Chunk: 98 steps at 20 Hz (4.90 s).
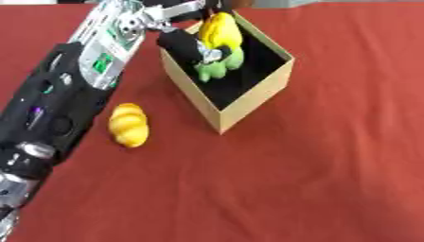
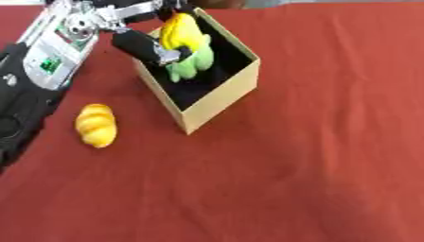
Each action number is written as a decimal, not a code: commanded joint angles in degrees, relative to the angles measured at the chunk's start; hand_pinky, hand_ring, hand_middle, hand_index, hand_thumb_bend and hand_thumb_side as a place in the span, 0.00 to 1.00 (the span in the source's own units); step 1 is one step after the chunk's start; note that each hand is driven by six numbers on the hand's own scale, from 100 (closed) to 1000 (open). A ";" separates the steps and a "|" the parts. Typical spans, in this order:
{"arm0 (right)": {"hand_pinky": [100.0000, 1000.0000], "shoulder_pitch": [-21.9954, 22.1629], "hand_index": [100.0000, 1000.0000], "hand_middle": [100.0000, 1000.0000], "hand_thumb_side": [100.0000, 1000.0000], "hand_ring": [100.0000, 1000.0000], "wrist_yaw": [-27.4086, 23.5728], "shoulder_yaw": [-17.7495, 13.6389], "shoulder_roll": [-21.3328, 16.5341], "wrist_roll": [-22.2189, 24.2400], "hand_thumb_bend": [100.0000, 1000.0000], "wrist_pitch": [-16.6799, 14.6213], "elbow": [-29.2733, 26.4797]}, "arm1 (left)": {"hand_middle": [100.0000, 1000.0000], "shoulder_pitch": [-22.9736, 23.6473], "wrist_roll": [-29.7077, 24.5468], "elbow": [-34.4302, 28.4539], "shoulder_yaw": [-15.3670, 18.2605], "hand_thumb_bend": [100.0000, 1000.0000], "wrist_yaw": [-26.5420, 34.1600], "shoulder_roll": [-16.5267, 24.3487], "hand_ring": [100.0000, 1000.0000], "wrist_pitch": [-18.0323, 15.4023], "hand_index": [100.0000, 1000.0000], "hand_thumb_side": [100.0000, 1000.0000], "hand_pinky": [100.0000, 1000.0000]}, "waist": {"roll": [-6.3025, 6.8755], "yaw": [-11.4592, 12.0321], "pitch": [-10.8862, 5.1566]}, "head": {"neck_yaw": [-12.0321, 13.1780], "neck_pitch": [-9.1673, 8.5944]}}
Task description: Pick up objects on the table and place them in the box.
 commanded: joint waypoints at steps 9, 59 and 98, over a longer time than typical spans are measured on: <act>0.83 0.07 0.76 0.74 0.76 0.78 -0.38 -0.66 -0.57 -0.40 0.00 0.12 -1.20 | 0.81 -0.38 0.81 -0.86 2.36 0.65 -6.78 1.30 0.90 -1.77 0.96 0.58 0.93 | 0.15 -0.14 -1.30 | -0.45 -0.37; 0.83 1.87 0.75 0.73 0.77 0.78 0.30 -1.48 -1.26 -1.91 0.00 0.35 -1.20 | 0.77 26.55 -5.37 -21.27 -0.39 0.55 10.78 25.92 0.83 6.02 0.92 0.45 0.86 | -0.42 1.58 -0.32 | -2.47 -0.31; 0.83 3.24 0.75 0.72 0.78 0.77 -0.26 -2.08 -0.26 -3.32 0.00 0.22 -1.20 | 0.56 25.04 5.95 -13.45 -1.98 0.12 -0.67 21.41 0.63 3.59 0.74 0.39 0.69 | -0.34 0.82 0.42 | -3.24 -0.70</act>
